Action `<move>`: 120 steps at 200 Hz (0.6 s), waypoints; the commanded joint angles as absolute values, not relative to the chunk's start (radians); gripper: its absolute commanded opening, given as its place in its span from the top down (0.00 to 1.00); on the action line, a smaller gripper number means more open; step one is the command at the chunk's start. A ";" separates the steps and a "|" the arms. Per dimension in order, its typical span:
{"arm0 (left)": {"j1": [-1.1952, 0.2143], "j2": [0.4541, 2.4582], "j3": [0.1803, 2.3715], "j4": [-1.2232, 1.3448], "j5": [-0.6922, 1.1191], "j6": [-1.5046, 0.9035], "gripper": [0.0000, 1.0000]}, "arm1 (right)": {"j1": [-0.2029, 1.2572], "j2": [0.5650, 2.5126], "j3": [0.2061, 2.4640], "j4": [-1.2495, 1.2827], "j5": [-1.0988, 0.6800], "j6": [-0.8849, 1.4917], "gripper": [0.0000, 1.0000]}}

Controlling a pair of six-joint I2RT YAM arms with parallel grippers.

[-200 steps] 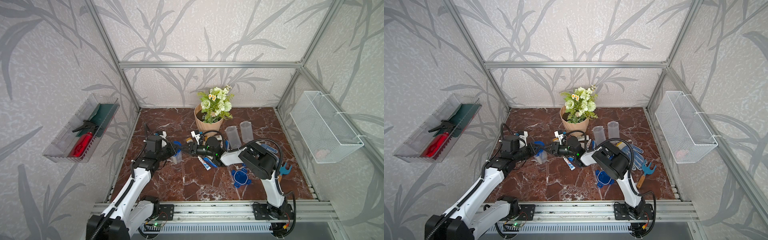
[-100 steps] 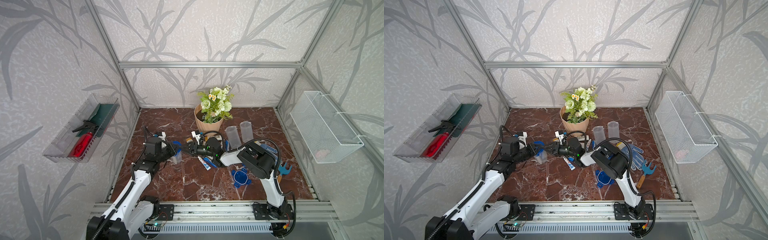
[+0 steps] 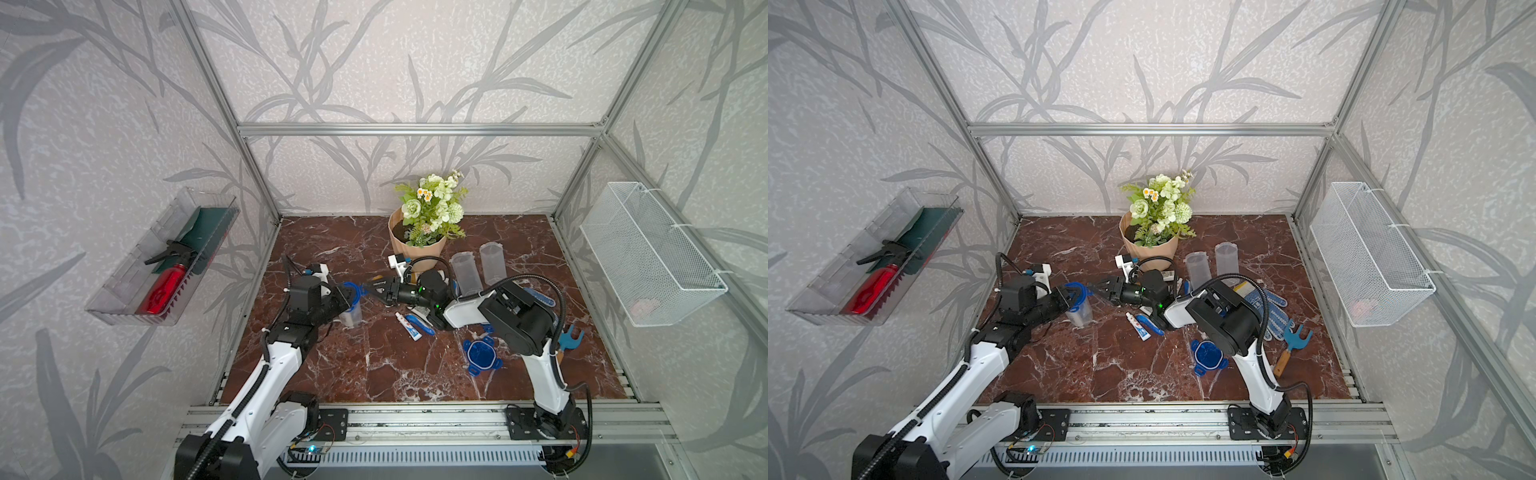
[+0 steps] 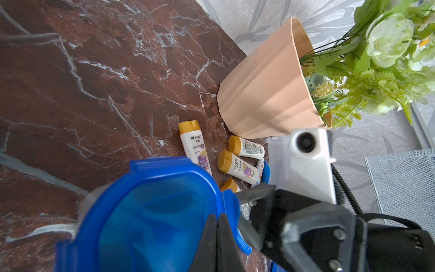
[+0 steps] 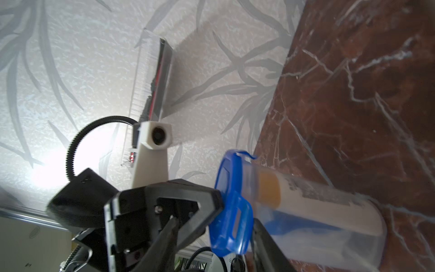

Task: Take out toiletry kits
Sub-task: Unfasten the latch on the container.

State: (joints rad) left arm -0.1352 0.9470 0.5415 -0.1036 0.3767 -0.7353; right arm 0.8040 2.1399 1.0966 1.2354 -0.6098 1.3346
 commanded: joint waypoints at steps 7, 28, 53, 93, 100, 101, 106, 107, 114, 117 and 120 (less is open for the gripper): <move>-0.130 1.003 0.456 -0.380 0.319 -0.736 1.00 | 0.795 2.039 1.141 1.405 -0.614 1.320 0.51; -0.129 0.993 0.461 -0.381 0.319 -0.741 1.00 | 0.793 2.028 1.137 1.405 -0.617 1.314 0.51; -0.129 0.981 0.504 -0.389 0.323 -0.746 1.00 | 0.793 2.004 1.102 1.351 -0.620 1.265 0.55; -0.131 1.018 0.688 -0.411 0.350 -0.730 1.00 | 0.803 1.943 1.017 1.133 -0.616 1.113 0.82; -0.130 1.028 0.723 -0.415 0.357 -0.728 1.00 | 0.808 1.935 1.007 1.089 -0.613 1.083 0.87; -0.130 1.029 0.728 -0.416 0.358 -0.729 1.00 | 0.808 1.934 1.007 1.080 -0.612 1.078 0.87; -0.130 1.036 0.753 -0.414 0.360 -0.729 1.00 | 0.811 1.928 1.003 1.040 -0.608 1.055 0.91; -0.130 1.036 0.756 -0.414 0.362 -0.728 1.00 | 0.811 1.927 1.001 1.033 -0.607 1.049 0.92; -0.130 1.044 0.790 -0.414 0.365 -0.729 1.00 | 0.818 1.919 0.996 0.977 -0.598 1.013 0.97; -0.130 1.048 0.804 -0.416 0.365 -0.727 1.00 | 0.821 1.917 0.995 0.956 -0.592 0.995 0.99; -0.132 1.053 0.819 -0.416 0.365 -0.728 1.00 | 0.824 1.911 0.993 0.932 -0.588 0.978 1.00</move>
